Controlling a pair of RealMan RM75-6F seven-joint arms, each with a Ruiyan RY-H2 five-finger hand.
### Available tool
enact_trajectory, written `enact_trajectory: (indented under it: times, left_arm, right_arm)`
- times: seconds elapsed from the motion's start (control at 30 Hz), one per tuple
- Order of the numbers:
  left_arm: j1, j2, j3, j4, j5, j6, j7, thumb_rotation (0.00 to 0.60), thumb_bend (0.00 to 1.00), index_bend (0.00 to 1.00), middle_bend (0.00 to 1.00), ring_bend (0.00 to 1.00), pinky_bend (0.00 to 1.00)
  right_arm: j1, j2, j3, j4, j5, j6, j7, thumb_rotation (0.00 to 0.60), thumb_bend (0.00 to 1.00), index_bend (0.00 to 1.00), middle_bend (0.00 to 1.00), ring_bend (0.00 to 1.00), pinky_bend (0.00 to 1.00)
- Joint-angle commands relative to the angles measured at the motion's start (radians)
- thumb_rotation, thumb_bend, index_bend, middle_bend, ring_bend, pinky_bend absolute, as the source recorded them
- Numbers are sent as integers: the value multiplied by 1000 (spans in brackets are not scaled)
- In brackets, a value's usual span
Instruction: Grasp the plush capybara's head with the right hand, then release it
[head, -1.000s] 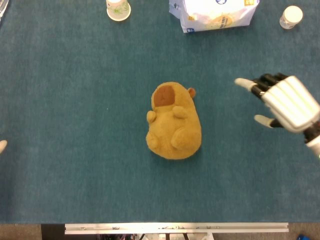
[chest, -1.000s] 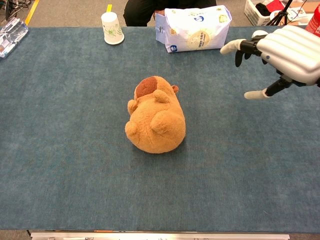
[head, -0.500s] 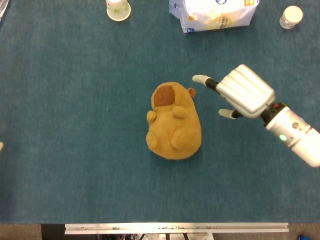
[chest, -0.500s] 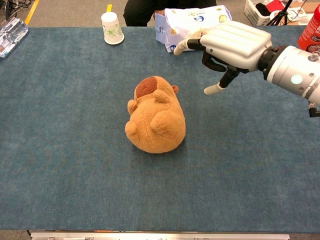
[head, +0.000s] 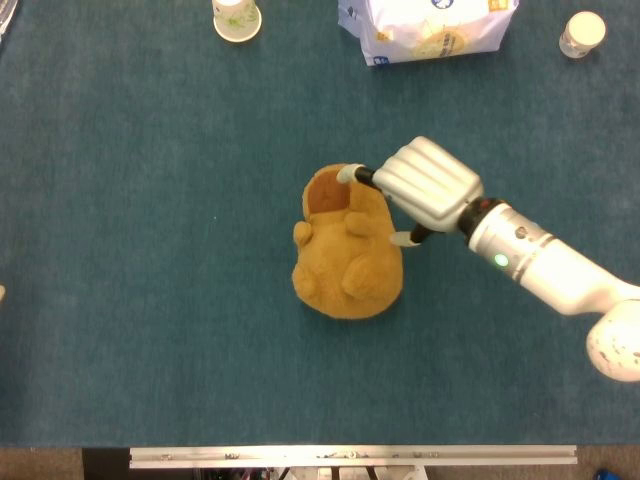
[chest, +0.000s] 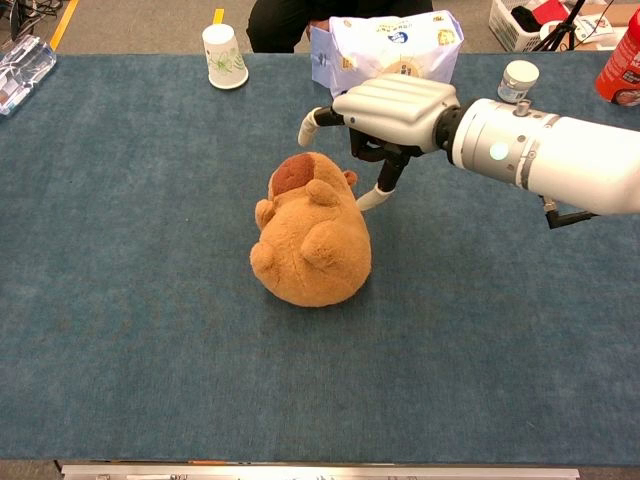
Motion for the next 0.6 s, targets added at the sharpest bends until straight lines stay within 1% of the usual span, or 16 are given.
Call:
enact_trajectory:
  times: [0.03,0.27,0.6]
  left_arm:
    - [1,0,0,2,0,0,-2,600,103,547,599,469,617]
    - [4,-1,0,5,0,-1,-9,600,104,547,599,469,617]
    - [5,-2,0,3,5,-1,-6,600,104,547,599,469,617]
  right_arm:
    - [22,-14,-1,15,21,-14,29,600,0,310,1000,988,1000]
    - [56,-20,-13,33,48,-7,56,600,0,397,1000,999,1000]
    - [90,-29,-29,58,92,-12,113,600,0,440,1000,1000,1000]
